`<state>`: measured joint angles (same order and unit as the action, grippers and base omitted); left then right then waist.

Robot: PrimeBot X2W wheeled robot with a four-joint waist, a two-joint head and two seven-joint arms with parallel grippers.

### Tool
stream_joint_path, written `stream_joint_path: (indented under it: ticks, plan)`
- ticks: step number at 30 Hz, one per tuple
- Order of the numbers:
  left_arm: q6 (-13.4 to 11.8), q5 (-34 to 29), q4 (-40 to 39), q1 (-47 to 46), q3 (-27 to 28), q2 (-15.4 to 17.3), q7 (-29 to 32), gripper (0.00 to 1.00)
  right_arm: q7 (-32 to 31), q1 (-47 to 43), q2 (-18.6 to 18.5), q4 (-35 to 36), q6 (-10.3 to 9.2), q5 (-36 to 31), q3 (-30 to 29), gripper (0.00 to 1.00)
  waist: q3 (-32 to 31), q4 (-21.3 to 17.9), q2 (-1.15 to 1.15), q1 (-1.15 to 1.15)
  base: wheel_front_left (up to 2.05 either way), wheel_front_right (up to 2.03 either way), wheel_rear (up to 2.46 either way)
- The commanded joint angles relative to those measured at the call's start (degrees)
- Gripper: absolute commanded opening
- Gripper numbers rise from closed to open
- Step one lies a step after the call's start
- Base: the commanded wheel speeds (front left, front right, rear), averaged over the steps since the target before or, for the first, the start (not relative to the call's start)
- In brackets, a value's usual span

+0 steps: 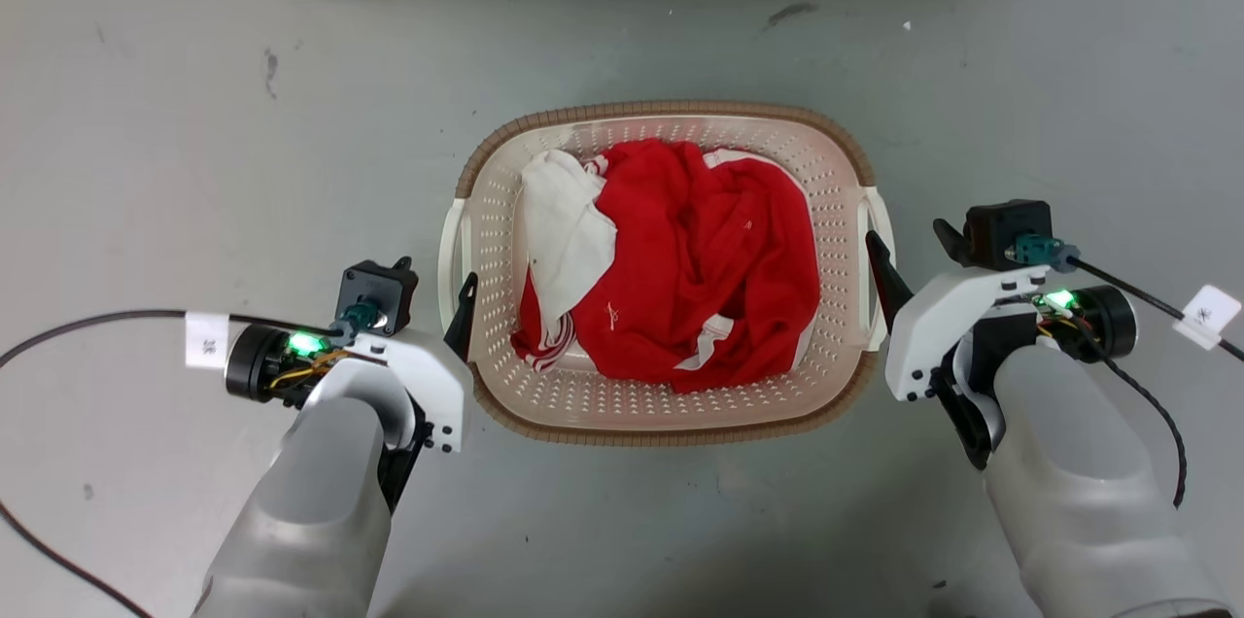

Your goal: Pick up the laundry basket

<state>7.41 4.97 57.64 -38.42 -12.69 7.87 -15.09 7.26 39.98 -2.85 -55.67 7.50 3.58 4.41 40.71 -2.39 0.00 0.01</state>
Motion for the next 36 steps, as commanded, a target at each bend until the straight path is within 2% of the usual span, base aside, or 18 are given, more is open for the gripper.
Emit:
stream_joint_path:
  ticks: [1, 16, 36]
  plan:
    - [0.0, 0.3, 0.5, -1.2, -0.2, -0.2, -0.1, 1.00, -0.1, 1.2, 0.0, -0.5, -0.02, 0.2, 0.5, 1.00, 0.7, 0.4, 0.00, -0.01, 0.00, 0.00, 0.00]
    - [0.0, 4.7, 10.8, -11.0, -9.7, 0.2, 2.6, 1.00, -4.7, 10.7, -0.1, -12.4, -0.02, 2.7, 3.3, 1.00, 6.5, 1.1, 0.00, -0.01, 0.00, 0.00, 0.00]
    - [0.0, 16.9, 9.8, -15.7, -25.4, 2.5, 9.7, 1.00, -8.7, 16.5, -0.1, -17.0, -0.02, 1.0, 2.8, 1.00, 11.0, 1.6, 0.00, -0.01, 0.00, 0.00, 0.00]
